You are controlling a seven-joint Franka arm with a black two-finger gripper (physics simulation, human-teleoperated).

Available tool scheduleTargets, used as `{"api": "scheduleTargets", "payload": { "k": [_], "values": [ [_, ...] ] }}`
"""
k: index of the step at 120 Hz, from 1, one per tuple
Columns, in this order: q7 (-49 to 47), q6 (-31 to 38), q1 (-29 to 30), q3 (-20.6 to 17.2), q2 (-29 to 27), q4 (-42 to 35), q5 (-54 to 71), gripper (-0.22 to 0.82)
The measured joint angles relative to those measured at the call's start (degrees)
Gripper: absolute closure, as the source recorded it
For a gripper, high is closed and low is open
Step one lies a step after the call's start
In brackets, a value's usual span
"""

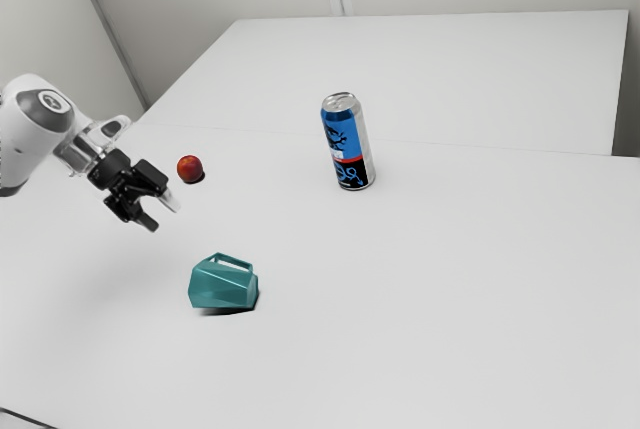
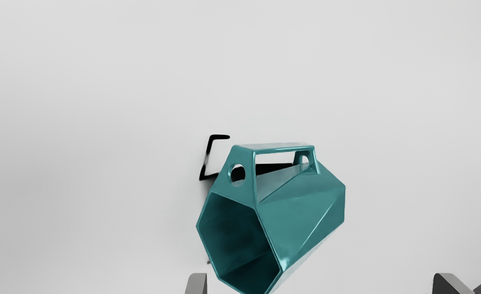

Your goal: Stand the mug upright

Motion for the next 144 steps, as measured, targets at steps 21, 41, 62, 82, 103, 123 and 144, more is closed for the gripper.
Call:
{"api": "scheduleTargets", "payload": {
  "k": [21, 41, 62, 82, 103, 123, 144],
  "values": [
    [4.34, 1.76, 0.19, 0.00, 1.62, -4.46, -5.46, 0.00],
    [7.68, 3.33, 1.50, 0.04, 1.80, -9.25, -11.43, 0.00],
    [10.34, 4.64, 1.46, -0.01, 2.33, -13.01, -17.05, 0.00],
    [12.25, 5.27, 1.39, -0.32, 2.36, -15.95, -22.39, 0.00],
    [13.75, 5.59, 1.38, -0.66, 2.34, -17.49, -24.46, 0.05],
    [14.80, 6.40, 1.35, -1.80, 2.28, -17.91, -24.47, 0.44],
    [15.49, 6.94, 1.32, -2.09, 2.21, -17.89, -24.39, 0.64]
  ]
}}
